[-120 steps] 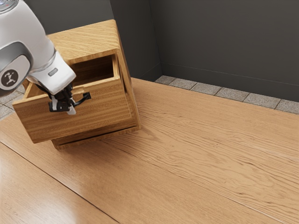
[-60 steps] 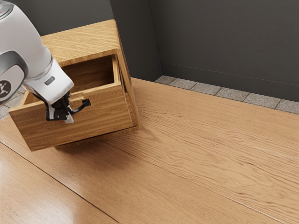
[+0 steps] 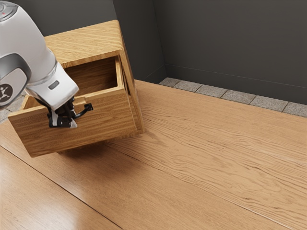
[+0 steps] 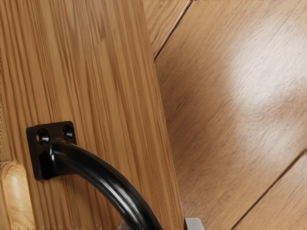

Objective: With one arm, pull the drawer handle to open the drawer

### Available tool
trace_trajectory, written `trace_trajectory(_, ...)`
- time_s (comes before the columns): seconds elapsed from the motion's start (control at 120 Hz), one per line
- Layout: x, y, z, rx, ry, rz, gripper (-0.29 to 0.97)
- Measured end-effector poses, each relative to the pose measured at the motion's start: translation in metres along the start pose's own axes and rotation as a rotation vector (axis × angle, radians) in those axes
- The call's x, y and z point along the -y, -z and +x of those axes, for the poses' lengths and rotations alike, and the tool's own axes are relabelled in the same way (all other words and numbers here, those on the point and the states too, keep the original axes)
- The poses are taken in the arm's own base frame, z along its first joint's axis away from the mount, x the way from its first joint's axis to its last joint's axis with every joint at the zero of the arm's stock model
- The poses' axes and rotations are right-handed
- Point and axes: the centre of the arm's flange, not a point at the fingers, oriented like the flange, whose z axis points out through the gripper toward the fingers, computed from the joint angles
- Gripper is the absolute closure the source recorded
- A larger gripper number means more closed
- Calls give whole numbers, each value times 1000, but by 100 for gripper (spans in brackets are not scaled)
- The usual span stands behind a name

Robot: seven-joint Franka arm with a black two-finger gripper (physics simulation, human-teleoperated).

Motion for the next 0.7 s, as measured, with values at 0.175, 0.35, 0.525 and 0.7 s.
trace_trajectory(0.175, -2, 5, -2, 0, 52, -2, 60)
trace_trajectory(0.35, 0, 17, -5, -4, 95, 8, 53)
trace_trajectory(0.525, 52, 102, 18, -75, 135, 64, 45)
trace_trajectory(0.7, 87, 102, 39, -80, 336, -89, 19)
